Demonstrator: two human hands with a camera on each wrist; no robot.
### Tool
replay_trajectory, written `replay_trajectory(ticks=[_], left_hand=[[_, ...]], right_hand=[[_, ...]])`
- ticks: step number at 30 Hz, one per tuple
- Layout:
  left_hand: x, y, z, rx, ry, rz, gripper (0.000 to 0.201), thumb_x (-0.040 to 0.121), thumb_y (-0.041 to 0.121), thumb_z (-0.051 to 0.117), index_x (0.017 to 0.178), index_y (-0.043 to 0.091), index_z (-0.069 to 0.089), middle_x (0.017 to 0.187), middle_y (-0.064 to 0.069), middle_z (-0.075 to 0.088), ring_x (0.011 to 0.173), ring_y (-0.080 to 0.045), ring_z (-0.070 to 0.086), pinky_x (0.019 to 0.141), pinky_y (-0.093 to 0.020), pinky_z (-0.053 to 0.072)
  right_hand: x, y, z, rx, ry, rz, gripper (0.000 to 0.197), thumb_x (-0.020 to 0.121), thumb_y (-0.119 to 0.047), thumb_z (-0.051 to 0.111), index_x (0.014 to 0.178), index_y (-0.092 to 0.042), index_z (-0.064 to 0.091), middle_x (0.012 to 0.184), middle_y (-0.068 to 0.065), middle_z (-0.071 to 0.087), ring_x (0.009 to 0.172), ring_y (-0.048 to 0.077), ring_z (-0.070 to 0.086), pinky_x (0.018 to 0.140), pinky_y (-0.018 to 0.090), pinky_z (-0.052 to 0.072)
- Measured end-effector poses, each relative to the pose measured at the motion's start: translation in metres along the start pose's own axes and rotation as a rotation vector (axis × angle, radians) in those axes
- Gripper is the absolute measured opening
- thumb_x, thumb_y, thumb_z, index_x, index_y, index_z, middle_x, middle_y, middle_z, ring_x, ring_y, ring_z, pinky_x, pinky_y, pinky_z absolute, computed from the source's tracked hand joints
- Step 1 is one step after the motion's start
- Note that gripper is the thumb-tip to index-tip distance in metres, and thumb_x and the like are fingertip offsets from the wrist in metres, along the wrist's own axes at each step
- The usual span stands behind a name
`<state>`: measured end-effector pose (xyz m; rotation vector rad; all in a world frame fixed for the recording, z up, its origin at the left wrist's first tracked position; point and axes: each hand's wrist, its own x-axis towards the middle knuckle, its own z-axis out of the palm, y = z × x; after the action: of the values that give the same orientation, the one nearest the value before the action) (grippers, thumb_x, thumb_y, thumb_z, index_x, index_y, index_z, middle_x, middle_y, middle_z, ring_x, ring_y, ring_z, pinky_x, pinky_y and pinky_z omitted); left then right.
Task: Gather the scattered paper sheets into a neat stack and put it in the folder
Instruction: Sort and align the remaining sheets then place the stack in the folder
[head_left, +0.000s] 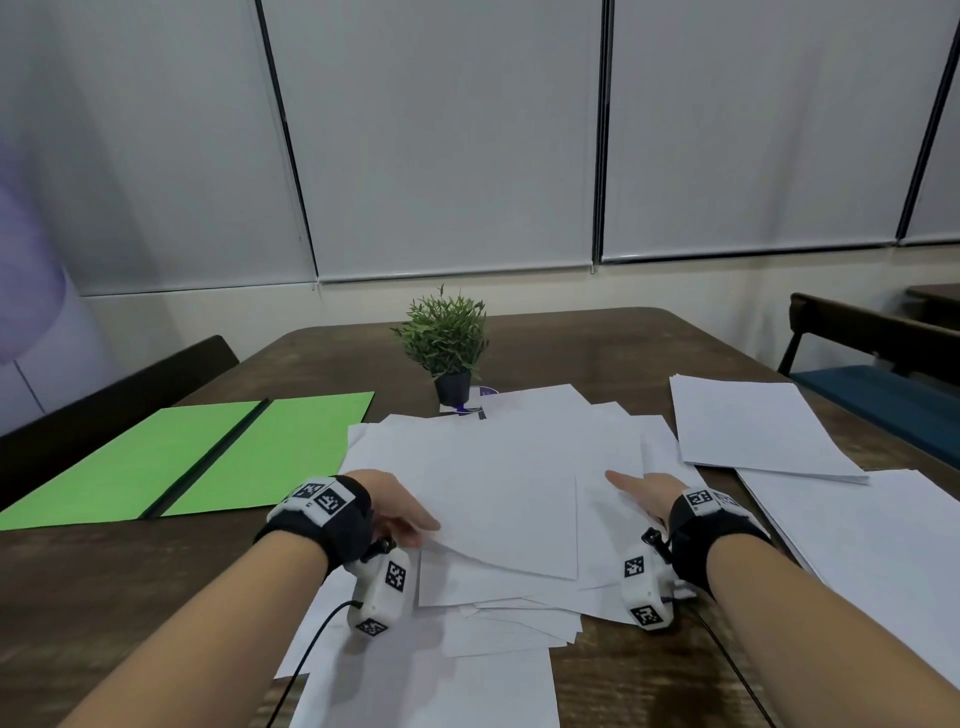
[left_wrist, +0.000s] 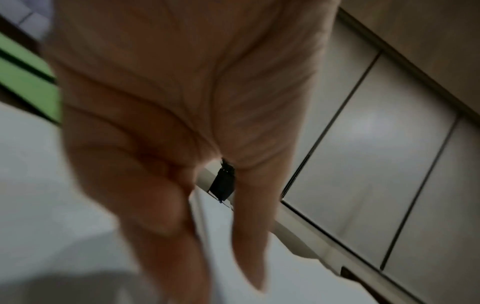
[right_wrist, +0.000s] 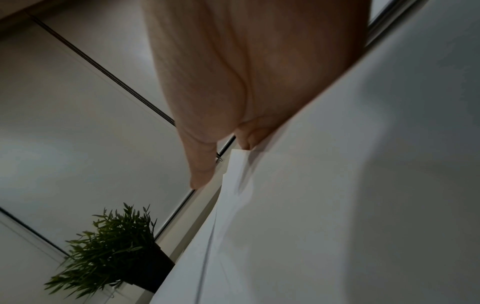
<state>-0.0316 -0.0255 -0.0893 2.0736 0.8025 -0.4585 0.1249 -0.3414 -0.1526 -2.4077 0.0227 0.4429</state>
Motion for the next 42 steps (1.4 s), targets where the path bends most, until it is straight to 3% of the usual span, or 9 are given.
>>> replay_trajectory(ticks=[4, 12, 16, 19, 24, 28, 31, 36, 42], left_hand=[[0.003, 0.01, -0.005, 0.346, 0.158, 0.038, 0.066, 0.067, 0.066, 0.072, 0.093, 0.008, 0.056, 0.09, -0.006, 0.065, 0.076, -0.023, 0.061, 0.072, -0.028, 0.048], [0.032, 0.02, 0.037, -0.059, 0.12, 0.103, 0.038, 0.085, 0.039, 0.068, 0.079, 0.006, 0.049, 0.061, -0.007, 0.05, 0.046, -0.019, 0.042, 0.048, -0.02, 0.033], [0.034, 0.029, 0.039, 0.521, 0.229, 0.171, 0.062, 0.083, 0.063, 0.055, 0.114, 0.009, 0.062, 0.119, -0.005, 0.062, 0.116, -0.027, 0.051, 0.097, -0.031, 0.042], [0.026, 0.034, 0.047, 0.613, 0.147, 0.239, 0.065, 0.089, 0.059, 0.051, 0.136, 0.015, 0.051, 0.143, -0.002, 0.046, 0.134, -0.025, 0.037, 0.111, -0.033, 0.03], [0.027, 0.033, 0.057, 0.441, 0.19, 0.331, 0.066, 0.088, 0.053, 0.056, 0.135, 0.007, 0.05, 0.139, -0.006, 0.049, 0.126, -0.023, 0.047, 0.1, -0.028, 0.037], [0.039, 0.021, 0.043, 0.067, 0.344, 0.272, 0.098, 0.071, 0.069, 0.064, 0.137, 0.001, 0.037, 0.137, -0.014, 0.049, 0.124, -0.031, 0.049, 0.102, -0.035, 0.042], [0.04, 0.015, 0.027, -0.204, 0.41, 0.301, 0.124, 0.052, 0.085, 0.063, 0.138, 0.0, 0.036, 0.132, -0.014, 0.053, 0.116, -0.031, 0.055, 0.098, -0.036, 0.046], [0.011, 0.039, -0.003, -0.574, 0.369, 0.78, 0.081, 0.064, 0.049, 0.082, 0.128, 0.011, 0.049, 0.12, -0.004, 0.065, 0.112, -0.021, 0.062, 0.097, -0.038, 0.049], [-0.043, 0.082, -0.029, -0.634, 0.687, 1.067, 0.066, 0.081, 0.026, 0.074, 0.133, 0.011, 0.036, 0.126, -0.002, 0.059, 0.114, -0.012, 0.058, 0.104, -0.035, 0.044]], right_hand=[[0.001, 0.002, 0.0, 0.02, -0.008, 0.0, 0.063, 0.084, -0.069, 0.049, 0.112, -0.013, 0.052, 0.095, 0.006, 0.057, 0.094, 0.027, 0.053, 0.085, 0.033, 0.04], [0.001, 0.003, 0.007, 0.13, -0.008, -0.006, 0.086, 0.066, -0.07, 0.069, 0.128, -0.012, 0.056, 0.116, 0.005, 0.062, 0.103, 0.027, 0.057, 0.091, 0.035, 0.044], [-0.005, 0.001, 0.008, 0.17, -0.012, -0.022, 0.073, 0.071, -0.059, 0.073, 0.125, -0.012, 0.057, 0.11, 0.004, 0.06, 0.098, 0.025, 0.055, 0.083, 0.031, 0.041], [-0.006, -0.001, 0.007, 0.168, -0.009, -0.026, 0.072, 0.073, -0.043, 0.08, 0.129, -0.008, 0.053, 0.125, 0.008, 0.06, 0.109, 0.028, 0.057, 0.089, 0.033, 0.046], [-0.019, 0.002, 0.008, 0.328, -0.035, -0.098, 0.076, 0.081, -0.011, 0.075, 0.146, -0.009, 0.035, 0.14, 0.009, 0.05, 0.125, 0.03, 0.05, 0.102, 0.038, 0.044], [-0.042, 0.002, 0.002, 0.565, -0.001, -0.267, 0.051, 0.08, -0.003, 0.074, 0.126, -0.014, 0.055, 0.105, 0.001, 0.069, 0.089, 0.019, 0.067, 0.069, 0.03, 0.053], [-0.063, -0.015, -0.014, 0.708, -0.041, -0.403, 0.046, 0.08, 0.0, 0.073, 0.121, -0.015, 0.058, 0.1, -0.001, 0.073, 0.088, 0.02, 0.07, 0.072, 0.033, 0.055], [-0.082, -0.055, -0.03, 0.678, 0.014, -0.584, 0.047, 0.076, -0.003, 0.077, 0.116, -0.022, 0.06, 0.108, 0.0, 0.071, 0.097, 0.02, 0.069, 0.087, 0.039, 0.055], [-0.095, -0.11, -0.031, 0.806, 0.148, -0.705, 0.043, 0.079, -0.006, 0.075, 0.118, -0.014, 0.059, 0.112, 0.006, 0.069, 0.102, 0.02, 0.067, 0.092, 0.036, 0.052]])
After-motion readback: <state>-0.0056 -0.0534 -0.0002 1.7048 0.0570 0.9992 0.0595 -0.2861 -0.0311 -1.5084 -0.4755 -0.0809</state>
